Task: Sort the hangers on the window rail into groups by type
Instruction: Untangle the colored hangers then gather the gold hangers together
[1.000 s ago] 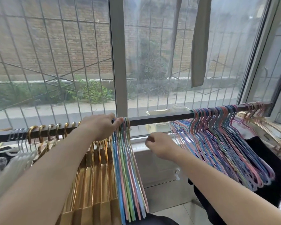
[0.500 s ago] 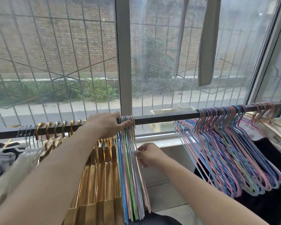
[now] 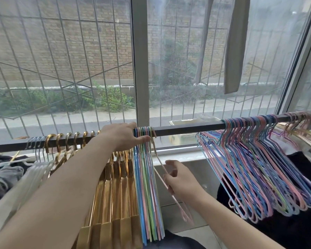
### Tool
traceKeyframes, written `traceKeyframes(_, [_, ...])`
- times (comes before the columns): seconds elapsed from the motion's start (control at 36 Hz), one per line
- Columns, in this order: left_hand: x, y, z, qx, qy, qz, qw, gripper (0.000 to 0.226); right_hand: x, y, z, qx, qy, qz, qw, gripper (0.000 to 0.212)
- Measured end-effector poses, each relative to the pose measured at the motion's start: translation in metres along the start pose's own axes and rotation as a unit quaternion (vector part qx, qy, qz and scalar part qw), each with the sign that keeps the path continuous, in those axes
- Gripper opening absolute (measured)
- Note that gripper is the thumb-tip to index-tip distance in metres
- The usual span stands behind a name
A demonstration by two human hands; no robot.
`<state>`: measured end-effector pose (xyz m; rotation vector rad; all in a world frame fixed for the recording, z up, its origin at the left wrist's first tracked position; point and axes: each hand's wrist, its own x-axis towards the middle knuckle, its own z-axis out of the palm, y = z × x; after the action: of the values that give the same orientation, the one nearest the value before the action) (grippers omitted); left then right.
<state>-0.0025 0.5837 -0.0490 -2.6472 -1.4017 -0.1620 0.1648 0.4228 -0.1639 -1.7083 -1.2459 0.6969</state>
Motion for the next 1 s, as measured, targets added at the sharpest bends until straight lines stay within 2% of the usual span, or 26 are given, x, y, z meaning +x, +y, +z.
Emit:
traceKeyframes(0.08, [0.002,0.000,0.002,0.002,0.001,0.000,1.000,0.094,-0.009,-0.012,-0.012,0.100,-0.006,0.015,0.995,0.048])
traceKeyframes(0.17, [0.001,0.001,0.003,0.006,0.004,-0.003,1.000,0.097,-0.013,-0.036,-0.033,0.256,-0.085,0.055,0.961,0.032])
traceKeyframes(0.22, [0.001,0.002,0.002,0.008,0.004,-0.007,1.000,0.100,-0.011,-0.047,-0.046,0.296,-0.124,0.061,0.945,0.027])
traceKeyframes(0.36, [0.000,0.000,0.001,-0.007,-0.010,-0.012,1.000,0.103,0.008,-0.056,-0.067,0.341,-0.135,0.060,0.928,0.046])
traceKeyframes(0.53, [-0.003,-0.001,-0.004,-0.005,-0.012,-0.007,1.000,0.093,0.002,-0.022,-0.068,0.377,-0.109,0.103,0.914,0.037])
traceKeyframes(0.61, [-0.003,-0.001,-0.007,0.005,-0.013,-0.012,1.000,0.095,-0.012,-0.009,-0.066,0.395,-0.101,0.111,0.906,0.040])
traceKeyframes(0.72, [-0.003,0.000,-0.006,0.011,-0.014,-0.017,1.000,0.100,-0.030,0.006,-0.067,0.361,-0.098,0.114,0.920,0.056])
traceKeyframes(0.89, [-0.007,0.005,-0.005,-0.020,-0.013,-0.022,0.999,0.089,-0.071,0.016,-0.075,0.348,-0.053,0.100,0.931,0.031])
traceKeyframes(1.0, [-0.007,0.002,-0.009,-0.034,-0.029,-0.022,0.999,0.096,-0.098,0.022,-0.087,0.377,-0.026,0.047,0.925,0.064])
